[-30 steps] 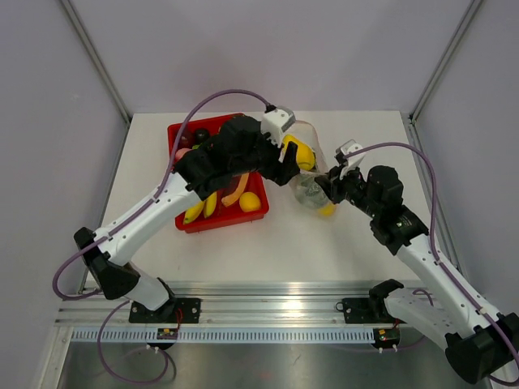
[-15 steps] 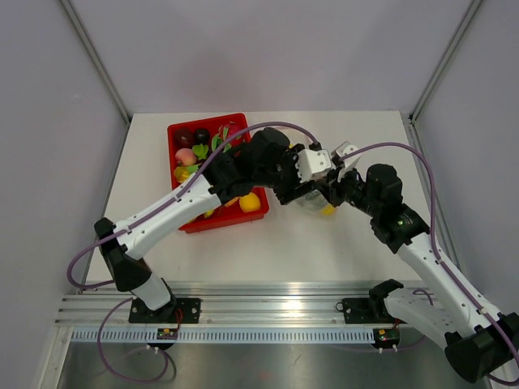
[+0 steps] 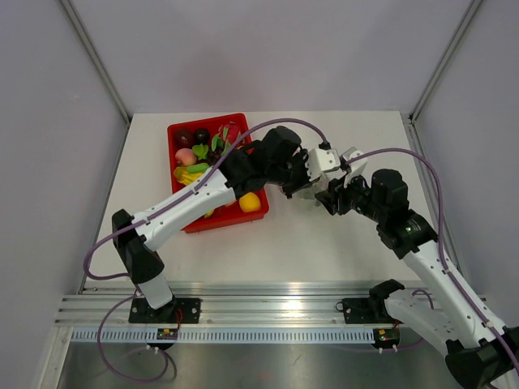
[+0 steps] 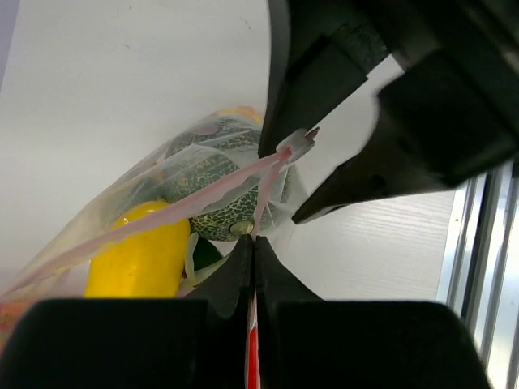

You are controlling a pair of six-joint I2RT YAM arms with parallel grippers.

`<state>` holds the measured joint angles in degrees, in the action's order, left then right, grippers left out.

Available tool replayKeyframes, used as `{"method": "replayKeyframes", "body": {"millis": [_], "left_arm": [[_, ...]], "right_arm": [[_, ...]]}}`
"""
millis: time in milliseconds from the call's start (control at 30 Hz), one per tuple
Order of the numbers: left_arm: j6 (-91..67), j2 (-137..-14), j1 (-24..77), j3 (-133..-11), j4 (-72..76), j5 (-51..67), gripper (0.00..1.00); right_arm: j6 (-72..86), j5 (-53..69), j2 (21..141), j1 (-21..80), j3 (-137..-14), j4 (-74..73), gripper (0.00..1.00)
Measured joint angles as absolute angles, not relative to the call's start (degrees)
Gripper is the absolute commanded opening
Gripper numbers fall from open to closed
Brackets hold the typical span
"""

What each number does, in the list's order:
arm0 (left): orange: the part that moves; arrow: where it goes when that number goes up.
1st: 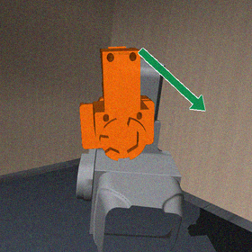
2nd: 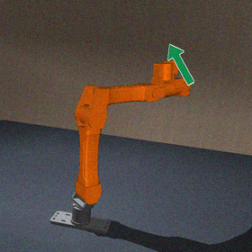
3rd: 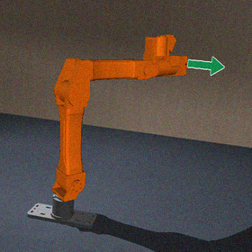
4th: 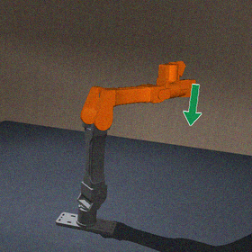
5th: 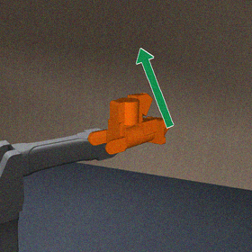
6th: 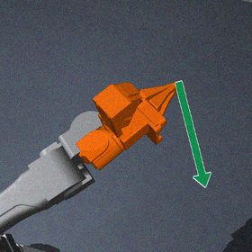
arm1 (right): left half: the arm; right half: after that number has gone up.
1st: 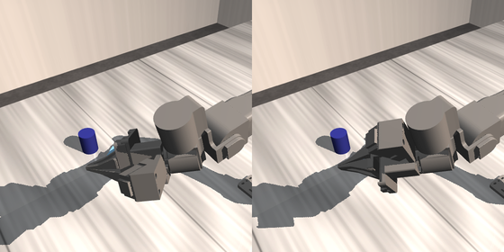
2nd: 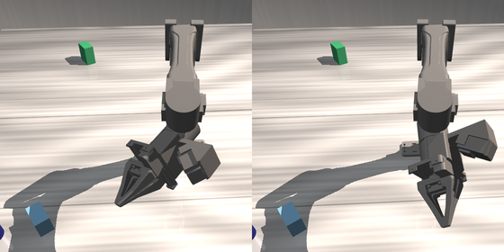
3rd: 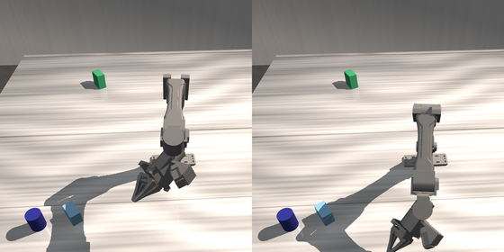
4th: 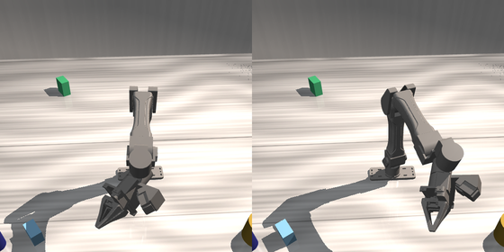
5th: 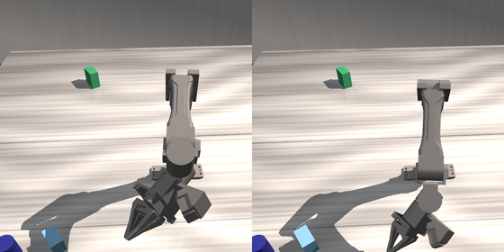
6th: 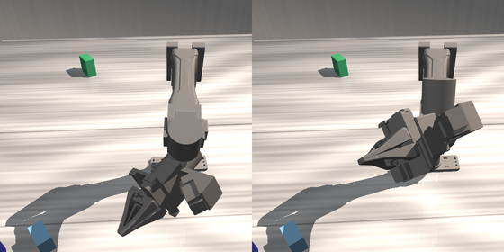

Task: Place the food in the zip-top bag and seal the zipper
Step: Adjust the zipper food storage bag at the center of the board.

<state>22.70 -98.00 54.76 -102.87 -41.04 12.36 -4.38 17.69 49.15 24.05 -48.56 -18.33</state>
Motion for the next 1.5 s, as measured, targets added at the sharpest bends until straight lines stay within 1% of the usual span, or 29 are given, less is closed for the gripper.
{"method": "replayKeyframes", "body": {"millis": [67, 100, 133, 300, 367, 467, 767, 833, 867, 900, 1000, 1067, 1167, 1233, 1267, 1300, 1333, 1367, 1400, 1433, 1500], "left_arm": [[20.84, -98.00, 54.00, -102.87, -40.23, 14.09, 0.00], [19.86, -98.00, 53.32, -102.80, -39.99, 14.83, 0.00], [18.85, -98.00, 52.38, -102.61, -39.62, 15.64, 0.00], [14.11, -96.68, 48.05, -98.35, -35.68, 19.68, 0.00], [12.27, -95.94, 46.76, -96.53, -34.35, 21.63, 0.00], [10.59, -95.72, 45.80, -95.81, -32.97, 23.49, 0.00], [8.34, -95.72, 45.63, -95.74, -31.07, 25.96, 0.00], [8.21, -95.70, 45.63, -95.74, -30.98, 26.17, 0.00], [8.05, -95.70, 45.63, -95.74, -30.94, 26.30, 0.00], [7.99, -95.70, 45.60, -95.74, -30.92, 26.39, 0.00], [7.90, -95.70, 45.47, -95.74, -30.92, 26.70, 0.00], [7.90, -95.70, 45.45, -95.74, -30.92, 26.83, 0.00], [7.90, -95.70, 45.32, -95.74, -30.89, 26.85, 0.00], [7.90, -95.70, 45.32, -95.72, -30.89, 26.85, 0.00], [7.92, -95.70, 45.32, -95.72, -30.89, 26.85, 0.00], [7.92, -95.70, 45.30, -95.72, -30.87, 26.85, 0.00], [7.94, -95.70, 45.30, -95.61, -30.72, 26.85, 0.00], [7.99, -95.68, 45.30, -95.57, -30.76, 26.85, 0.00], [8.21, -95.68, 45.30, -95.53, -30.85, 26.85, 0.04], [8.56, -95.68, 45.30, -95.53, -31.03, 26.85, 0.22], [10.72, -95.66, 45.30, -95.81, -32.34, 26.68, 0.45]], "right_arm": [[-4.27, 16.82, 46.83, 24.18, -48.47, -19.68, 0.50], [-4.08, 15.90, 45.12, 24.23, -48.10, -19.35, 0.55], [-3.62, 15.40, 42.89, 24.25, -47.29, -18.50, 0.57], [-3.55, 13.93, 30.02, 24.34, -37.82, -11.64, 0.56], [-3.73, 13.87, 27.97, 24.36, -35.20, -9.52, 0.54], [-3.88, 13.56, 29.47, 24.38, -34.15, -7.57, 0.54], [-3.44, 16.27, 42.17, 24.38, -33.50, 4.14, 0.54], [-3.22, 16.80, 44.29, 24.38, -33.47, 6.28, 0.49], [-3.16, 17.15, 45.32, 24.38, -33.47, 7.51, 0.46], [-3.01, 17.23, 46.24, 24.38, -33.45, 8.56, 0.40], [-2.31, 17.21, 47.88, 24.38, -32.82, 11.99, 0.32], [-2.00, 17.26, 48.42, 24.38, -32.42, 13.76, 0.29], [-1.69, 17.54, 48.77, 24.38, -32.01, 15.66, 0.18], [-1.67, 17.74, 48.77, 24.38, -31.77, 16.49, 0.14], [-1.72, 17.78, 48.77, 24.38, -31.75, 16.67, 0.06], [-1.93, 17.85, 48.77, 24.38, -31.75, 16.78, 0.02], [-2.15, 18.13, 48.77, 24.38, -31.75, 16.84, 0.00], [-2.31, 18.28, 48.77, 24.38, -31.75, 16.86, 0.00], [-2.55, 18.46, 48.77, 24.38, -31.75, 16.84, 0.00], [-2.85, 18.68, 48.77, 24.38, -31.77, 16.82, 0.00], [-3.95, 19.38, 48.77, 24.38, -31.79, 16.75, 0.00]]}}
